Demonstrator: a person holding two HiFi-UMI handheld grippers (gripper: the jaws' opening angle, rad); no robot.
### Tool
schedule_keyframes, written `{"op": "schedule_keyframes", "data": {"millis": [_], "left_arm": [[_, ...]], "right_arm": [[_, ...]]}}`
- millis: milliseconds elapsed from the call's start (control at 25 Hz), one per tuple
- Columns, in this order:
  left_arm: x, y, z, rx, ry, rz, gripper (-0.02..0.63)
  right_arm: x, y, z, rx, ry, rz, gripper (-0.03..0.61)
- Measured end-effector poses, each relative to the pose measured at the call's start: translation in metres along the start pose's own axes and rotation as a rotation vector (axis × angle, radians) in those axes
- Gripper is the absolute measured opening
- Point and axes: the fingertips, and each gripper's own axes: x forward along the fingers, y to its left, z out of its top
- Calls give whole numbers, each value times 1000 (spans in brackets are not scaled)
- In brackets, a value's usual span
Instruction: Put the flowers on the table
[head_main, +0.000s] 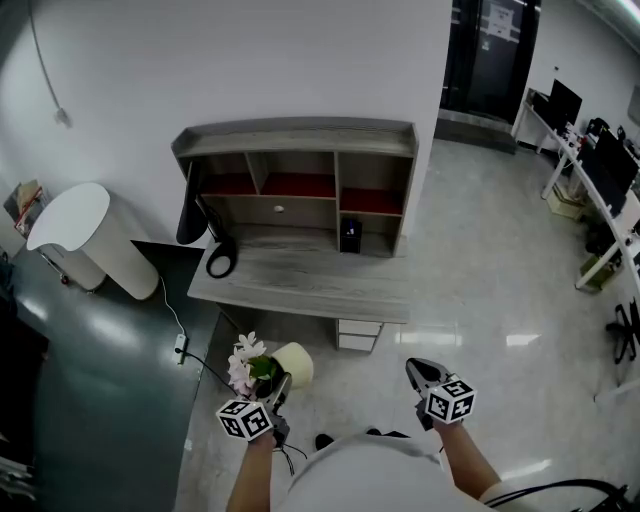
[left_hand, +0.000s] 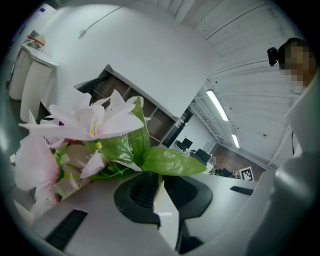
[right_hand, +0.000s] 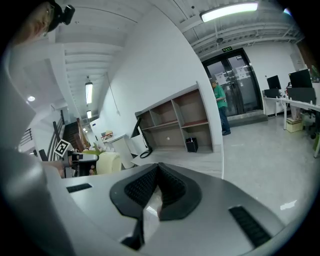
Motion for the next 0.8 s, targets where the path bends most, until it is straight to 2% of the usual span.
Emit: {"op": "schedule_keyframes", "data": {"millis": [280,800], "left_arm": [[-4,5,4,-2,1,-20,48],[-15,24,11,17,43,-71,48]], "right_arm": [[2,6,1,11,-7,-2,19],[14,24,-1,-47,49,-40,20]]}}
